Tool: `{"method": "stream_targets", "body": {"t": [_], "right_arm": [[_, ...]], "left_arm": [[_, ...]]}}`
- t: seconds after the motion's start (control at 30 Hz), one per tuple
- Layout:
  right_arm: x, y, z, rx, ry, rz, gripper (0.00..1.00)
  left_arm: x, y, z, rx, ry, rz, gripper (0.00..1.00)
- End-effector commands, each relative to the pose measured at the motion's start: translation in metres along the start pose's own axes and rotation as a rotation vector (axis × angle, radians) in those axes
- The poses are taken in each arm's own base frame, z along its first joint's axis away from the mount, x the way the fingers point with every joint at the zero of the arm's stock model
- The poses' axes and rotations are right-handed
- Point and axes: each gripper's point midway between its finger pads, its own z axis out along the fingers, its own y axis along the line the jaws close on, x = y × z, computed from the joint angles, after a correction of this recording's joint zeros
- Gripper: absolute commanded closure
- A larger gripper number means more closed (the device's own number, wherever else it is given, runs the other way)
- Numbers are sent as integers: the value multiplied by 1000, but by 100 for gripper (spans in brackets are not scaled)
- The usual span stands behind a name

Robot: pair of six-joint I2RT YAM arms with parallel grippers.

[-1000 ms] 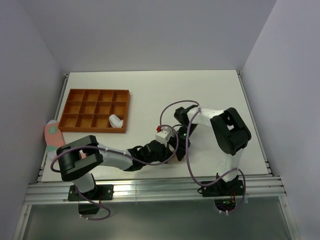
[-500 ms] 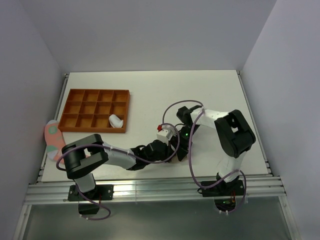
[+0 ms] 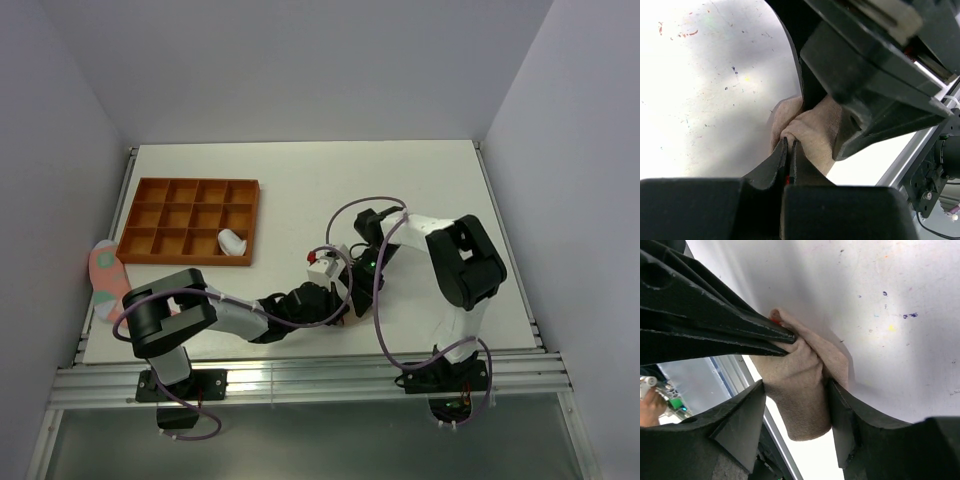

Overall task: Roll the socks
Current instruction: Pick up the sock at the center of the board.

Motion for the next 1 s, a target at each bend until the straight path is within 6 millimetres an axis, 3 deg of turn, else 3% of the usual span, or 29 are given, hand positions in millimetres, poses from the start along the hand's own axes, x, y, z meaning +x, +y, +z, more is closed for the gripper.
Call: {"method": "stream_targets", "body": {"t": [0.0,0.13,0.23,0.33,0.47,0.7,0.8,0.97], "right_arm": [[-23,-55,0,180,-39,-97,43],[-21,-57,0,189,-24,-59,52],[-19,-54,1,167,-3,-13,71],[-17,-52,4,147,13,40,82],[-15,-48,7,118,29,94,85],[-14,-42,12,93,24,194,88],[-12,-42,16,84,20,232,88],[-16,-44,20,80,-10,282,88]], "left_arm": [[82,72,-27,-208,290,83,100],[83,71,-26,-200,286,75,100],[79,68,-25,-195,270,67,100],[72,64,-23,-192,243,53,99],[57,57,-23,-190,179,10,100],[1,37,-41,-202,-33,-115,79],[-7,35,-48,-240,-75,-167,74],[-2,27,-60,-292,-175,-361,70]]}}
